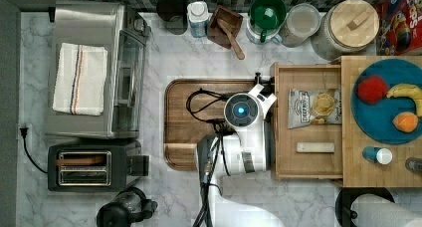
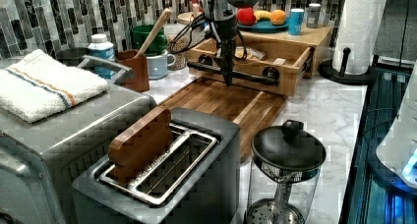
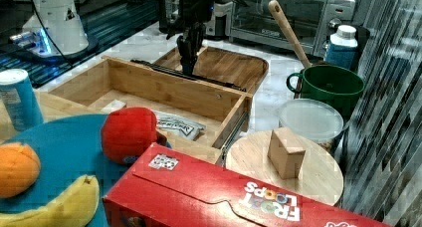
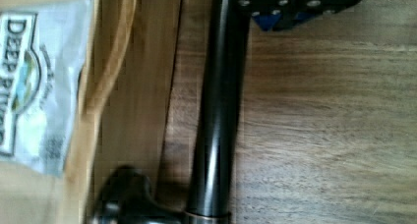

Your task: Close the drawer.

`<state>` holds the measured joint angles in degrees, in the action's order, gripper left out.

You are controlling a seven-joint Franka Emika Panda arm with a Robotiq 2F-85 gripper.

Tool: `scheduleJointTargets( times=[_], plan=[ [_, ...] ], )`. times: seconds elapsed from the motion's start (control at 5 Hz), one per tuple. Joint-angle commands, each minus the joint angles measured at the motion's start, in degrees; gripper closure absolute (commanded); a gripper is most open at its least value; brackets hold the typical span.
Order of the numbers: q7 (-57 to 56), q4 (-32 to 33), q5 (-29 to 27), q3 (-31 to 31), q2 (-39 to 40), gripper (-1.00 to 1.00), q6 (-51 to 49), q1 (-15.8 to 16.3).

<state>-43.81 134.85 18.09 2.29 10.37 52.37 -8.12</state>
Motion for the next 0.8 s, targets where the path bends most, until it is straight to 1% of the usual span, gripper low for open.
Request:
scheduleJointTargets(
  times=[0.2, 0.4, 0.6, 0.8],
  plan=[
    [-14.61, -10.15, -5.69, -5.54, 4.59, 1.00, 1.84, -8.44],
    [-17.14, -14.36, -3.48, -2.55, 4.52, 1.00, -4.25, -15.65],
    [-19.57, -16.07, -4.06, -6.84, 4.23, 1.00, -4.82, -15.11],
    [-23.45, -20.88, -2.93, -2.67, 6.75, 1.00, -6.83, -22.23]
  ],
)
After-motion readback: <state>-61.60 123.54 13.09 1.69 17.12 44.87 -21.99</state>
